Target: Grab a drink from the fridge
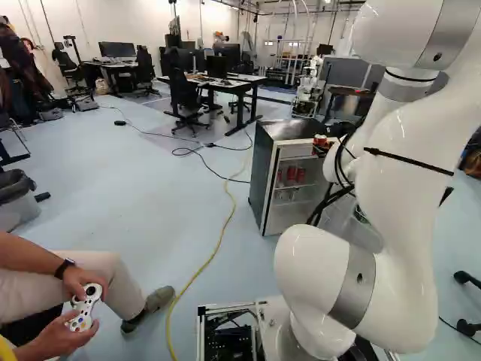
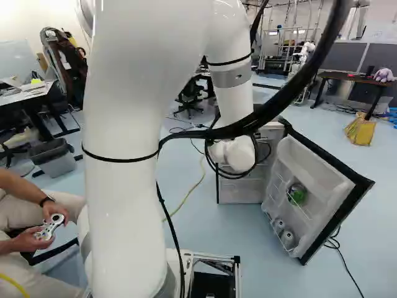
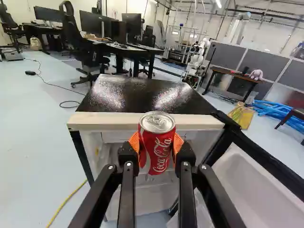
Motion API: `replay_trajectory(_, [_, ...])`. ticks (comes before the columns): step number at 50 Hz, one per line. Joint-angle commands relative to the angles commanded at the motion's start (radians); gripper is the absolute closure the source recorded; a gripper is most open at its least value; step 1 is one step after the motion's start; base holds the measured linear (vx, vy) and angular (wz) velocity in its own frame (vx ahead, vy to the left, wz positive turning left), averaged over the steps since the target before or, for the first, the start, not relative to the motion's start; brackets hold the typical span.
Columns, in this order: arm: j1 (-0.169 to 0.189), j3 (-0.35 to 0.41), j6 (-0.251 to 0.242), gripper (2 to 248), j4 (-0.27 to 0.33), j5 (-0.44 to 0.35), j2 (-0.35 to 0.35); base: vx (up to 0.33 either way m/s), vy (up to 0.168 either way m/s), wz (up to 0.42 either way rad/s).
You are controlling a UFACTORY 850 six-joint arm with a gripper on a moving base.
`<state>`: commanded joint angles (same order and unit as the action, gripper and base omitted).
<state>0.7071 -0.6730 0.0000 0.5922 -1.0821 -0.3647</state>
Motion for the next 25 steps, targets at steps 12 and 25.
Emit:
replay_trajectory(12, [-0.005, -0.008, 0.000, 162, 0.000, 0.048, 0.021, 0.000, 0.000, 0.000])
replay_trajectory(25, [-0.010, -0.017, 0.000, 162, 0.000, 0.098, 0.044, 0.000, 0.000, 0.000])
